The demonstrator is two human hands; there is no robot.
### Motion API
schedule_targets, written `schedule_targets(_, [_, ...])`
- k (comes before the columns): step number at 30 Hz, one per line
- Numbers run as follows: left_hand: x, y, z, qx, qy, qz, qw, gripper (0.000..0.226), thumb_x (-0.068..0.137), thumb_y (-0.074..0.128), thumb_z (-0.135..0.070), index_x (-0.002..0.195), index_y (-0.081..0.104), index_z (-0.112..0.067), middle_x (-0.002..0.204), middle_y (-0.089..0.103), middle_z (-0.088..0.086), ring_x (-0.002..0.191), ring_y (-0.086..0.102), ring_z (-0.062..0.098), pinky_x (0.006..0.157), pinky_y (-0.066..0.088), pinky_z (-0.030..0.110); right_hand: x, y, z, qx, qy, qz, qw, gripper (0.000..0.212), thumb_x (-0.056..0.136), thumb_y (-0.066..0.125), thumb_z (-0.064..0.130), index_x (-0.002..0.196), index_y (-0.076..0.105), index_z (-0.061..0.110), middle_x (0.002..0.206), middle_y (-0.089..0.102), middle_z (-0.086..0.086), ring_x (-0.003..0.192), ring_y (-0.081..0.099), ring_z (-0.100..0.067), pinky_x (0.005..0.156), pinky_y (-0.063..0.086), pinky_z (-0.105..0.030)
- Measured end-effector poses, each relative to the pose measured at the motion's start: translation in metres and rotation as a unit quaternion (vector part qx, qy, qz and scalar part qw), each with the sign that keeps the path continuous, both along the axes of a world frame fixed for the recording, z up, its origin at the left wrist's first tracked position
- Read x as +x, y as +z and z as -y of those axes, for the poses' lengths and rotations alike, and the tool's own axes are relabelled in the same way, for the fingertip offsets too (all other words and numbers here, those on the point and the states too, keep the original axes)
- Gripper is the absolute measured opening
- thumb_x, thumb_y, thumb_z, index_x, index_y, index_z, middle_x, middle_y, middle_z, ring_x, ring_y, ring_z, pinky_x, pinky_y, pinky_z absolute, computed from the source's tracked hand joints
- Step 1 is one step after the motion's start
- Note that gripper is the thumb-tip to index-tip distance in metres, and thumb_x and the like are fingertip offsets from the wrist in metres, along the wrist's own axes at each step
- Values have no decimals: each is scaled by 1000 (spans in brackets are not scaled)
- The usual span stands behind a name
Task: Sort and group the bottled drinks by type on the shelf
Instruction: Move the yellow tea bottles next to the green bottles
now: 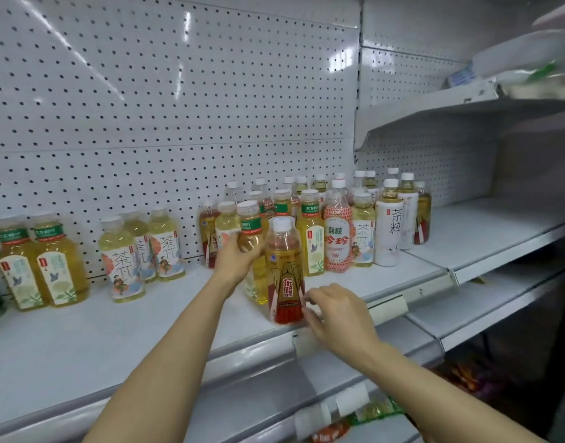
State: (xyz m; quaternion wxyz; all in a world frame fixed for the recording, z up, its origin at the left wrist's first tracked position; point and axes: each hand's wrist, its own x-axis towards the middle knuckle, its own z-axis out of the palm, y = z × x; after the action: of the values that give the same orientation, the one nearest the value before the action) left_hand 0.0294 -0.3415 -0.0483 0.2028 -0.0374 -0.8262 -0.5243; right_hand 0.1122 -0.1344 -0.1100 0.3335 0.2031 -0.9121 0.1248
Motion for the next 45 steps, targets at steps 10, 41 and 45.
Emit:
schedule_targets(10, [54,-12,61,-37,255,-42,965,73,66,82,-54,127,61,-19,109,70,5,91,61,22,83,55,45,-135,88,-6,-235,-7,75,969,56,91,61,33,139,42,13,135,53,-8,122,52,-26,97,48,-44])
schedule_targets(41, [96,-27,80,156,276,-91,944,76,70,87,-35,125,35,-32,121,54,3,105,60,24,85,57,42,-79,225,-3,-531,250,22,809,36,90,59,42,111,48,15,107,63,-10,92,67,-28,78,58,-45])
schedule_targets(45, [113,-12,103,125,282,-124,943,76,68,89,-33,122,37,-25,115,54,2,98,61,18,69,51,23,-44,240,17,-542,266,-1,797,38,87,61,46,109,50,17,109,63,-12,91,68,-30,77,58,-50])
